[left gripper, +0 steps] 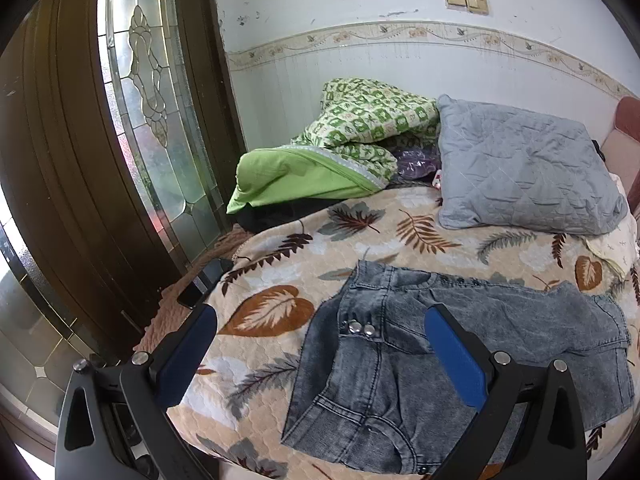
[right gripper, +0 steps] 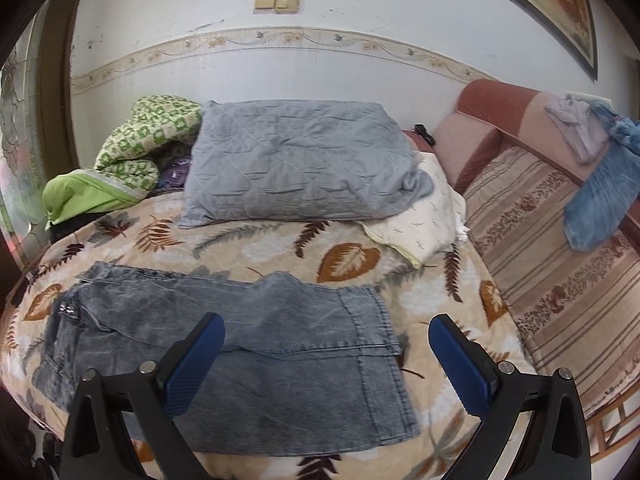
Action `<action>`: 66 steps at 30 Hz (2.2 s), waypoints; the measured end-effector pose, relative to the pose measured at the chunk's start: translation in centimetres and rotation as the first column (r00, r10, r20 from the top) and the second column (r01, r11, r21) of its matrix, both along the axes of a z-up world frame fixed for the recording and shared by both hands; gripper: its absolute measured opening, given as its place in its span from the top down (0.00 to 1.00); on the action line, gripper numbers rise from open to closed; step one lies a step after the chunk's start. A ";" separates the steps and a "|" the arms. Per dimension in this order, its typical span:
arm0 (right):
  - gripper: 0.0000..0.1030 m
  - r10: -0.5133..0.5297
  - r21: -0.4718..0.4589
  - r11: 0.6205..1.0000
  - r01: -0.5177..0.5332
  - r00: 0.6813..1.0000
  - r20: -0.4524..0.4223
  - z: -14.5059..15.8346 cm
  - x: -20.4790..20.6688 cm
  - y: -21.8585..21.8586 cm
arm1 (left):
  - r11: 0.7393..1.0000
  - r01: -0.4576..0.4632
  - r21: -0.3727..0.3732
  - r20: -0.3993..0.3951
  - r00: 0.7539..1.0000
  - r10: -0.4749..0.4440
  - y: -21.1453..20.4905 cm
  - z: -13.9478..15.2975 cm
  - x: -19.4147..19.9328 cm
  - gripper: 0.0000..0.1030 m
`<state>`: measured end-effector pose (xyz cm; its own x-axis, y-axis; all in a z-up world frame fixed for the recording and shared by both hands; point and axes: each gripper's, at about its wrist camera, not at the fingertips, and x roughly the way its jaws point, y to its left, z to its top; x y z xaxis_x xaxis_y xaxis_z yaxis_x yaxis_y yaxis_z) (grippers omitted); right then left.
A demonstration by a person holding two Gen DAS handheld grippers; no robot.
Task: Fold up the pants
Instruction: 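Move both grippers toward the waistband of the grey-blue jeans, then grasp the jeans waistband edge with both grippers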
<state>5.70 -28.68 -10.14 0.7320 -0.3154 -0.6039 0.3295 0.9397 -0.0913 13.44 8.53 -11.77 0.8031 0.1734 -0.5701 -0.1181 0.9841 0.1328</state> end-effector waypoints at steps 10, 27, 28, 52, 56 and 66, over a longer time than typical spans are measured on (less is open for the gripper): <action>0.00 0.018 0.041 0.999 -0.017 1.000 -0.015 -0.1 1.7 2.8 | 1.000 0.009 0.023 0.044 0.999 -0.010 1.4 1.3 0.3 0.00; 0.00 -0.014 0.130 0.991 0.024 0.997 -0.074 -3.5 5.6 -1.9 | 0.999 0.006 0.053 -0.025 1.000 -0.005 -0.5 -1.3 4.3 0.00; 0.00 -0.022 0.140 0.990 0.032 0.997 -0.076 -3.8 5.7 -2.4 | 0.998 0.008 0.055 -0.028 1.000 -0.006 -0.7 -1.4 4.6 0.00; 0.04 -0.046 0.310 0.929 0.202 0.894 -0.446 -17.5 22.6 -24.3 | 0.989 0.043 -0.139 -0.537 0.836 -0.112 2.0 -16.0 29.8 0.16; 0.30 -0.040 0.367 0.895 0.254 0.865 -0.501 -21.3 23.9 -26.8 | 0.981 0.047 -0.189 -0.585 0.797 -0.151 2.3 -17.6 31.0 0.29; 0.36 0.013 0.289 0.942 0.168 0.847 -0.531 -21.7 24.8 -24.7 | 0.962 0.008 -0.272 -0.623 0.761 -0.182 3.4 -17.9 32.7 0.30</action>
